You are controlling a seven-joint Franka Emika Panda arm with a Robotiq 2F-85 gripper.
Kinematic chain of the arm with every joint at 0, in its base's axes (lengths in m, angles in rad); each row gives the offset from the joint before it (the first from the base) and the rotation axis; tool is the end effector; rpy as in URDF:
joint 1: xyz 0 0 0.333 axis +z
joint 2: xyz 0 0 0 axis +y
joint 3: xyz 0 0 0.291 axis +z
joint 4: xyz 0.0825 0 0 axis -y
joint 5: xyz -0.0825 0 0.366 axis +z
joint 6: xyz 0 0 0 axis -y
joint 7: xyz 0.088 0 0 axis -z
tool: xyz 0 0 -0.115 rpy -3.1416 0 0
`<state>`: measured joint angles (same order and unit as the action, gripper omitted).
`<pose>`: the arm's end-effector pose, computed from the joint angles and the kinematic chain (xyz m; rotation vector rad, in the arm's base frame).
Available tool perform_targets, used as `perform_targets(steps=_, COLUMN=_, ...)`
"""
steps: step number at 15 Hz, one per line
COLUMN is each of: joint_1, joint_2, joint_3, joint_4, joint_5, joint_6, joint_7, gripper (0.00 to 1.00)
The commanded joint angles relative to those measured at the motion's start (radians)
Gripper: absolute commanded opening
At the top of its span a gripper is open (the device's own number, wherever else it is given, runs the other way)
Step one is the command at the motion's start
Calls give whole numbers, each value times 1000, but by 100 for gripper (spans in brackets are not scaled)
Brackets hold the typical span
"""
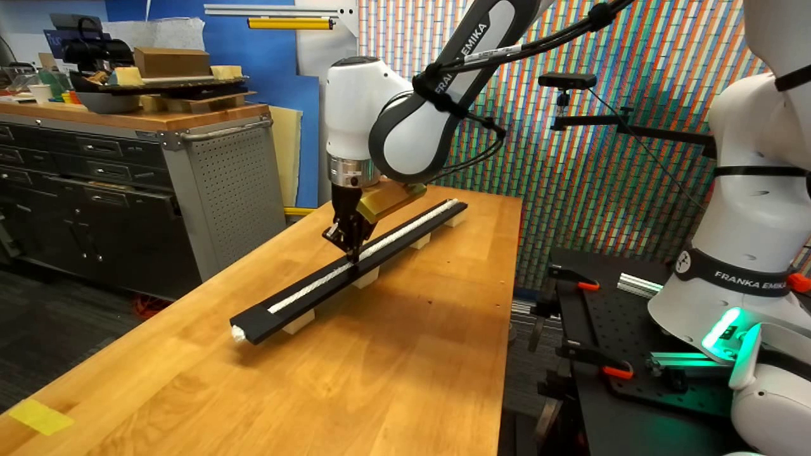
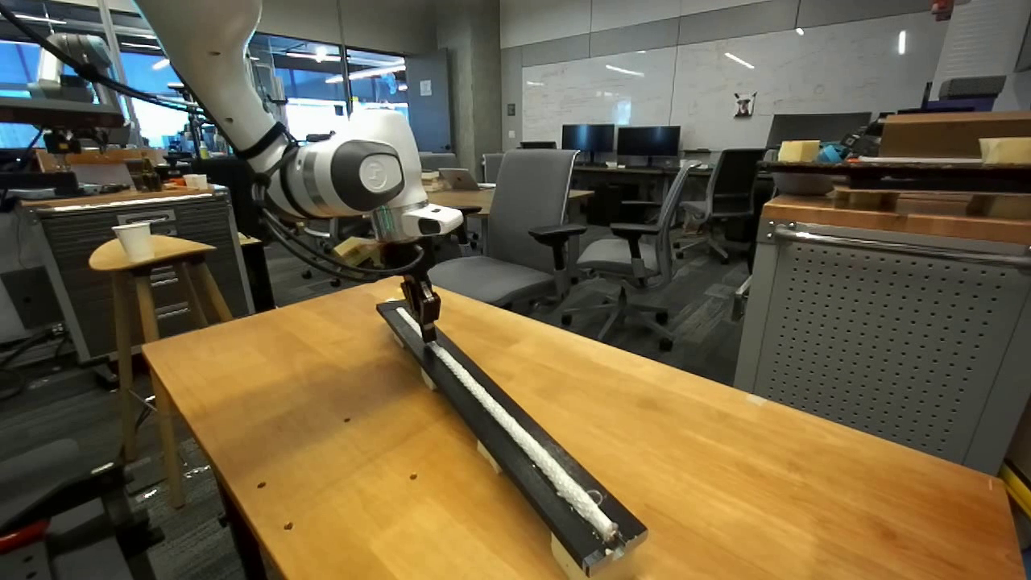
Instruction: Pick up the rope and put it in between the black object.
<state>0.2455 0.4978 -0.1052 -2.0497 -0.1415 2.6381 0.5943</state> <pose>0.5767 0.0846 0.1869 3.0141 -0.4834 0.1969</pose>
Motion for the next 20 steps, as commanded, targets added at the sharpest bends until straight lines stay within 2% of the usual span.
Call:
perform_targets(steps=1, joint_1=-12, joint_2=-16, joint_3=10, joint_4=-18, joint_5=19, joint_6=21, joint_7=-38, gripper=0)
perform_targets(steps=20, joint_1=-7, joint_2=-21, joint_3=-22, joint_4=-59, joint_5=6, joint_6=69, joint_7=-32, gripper=0)
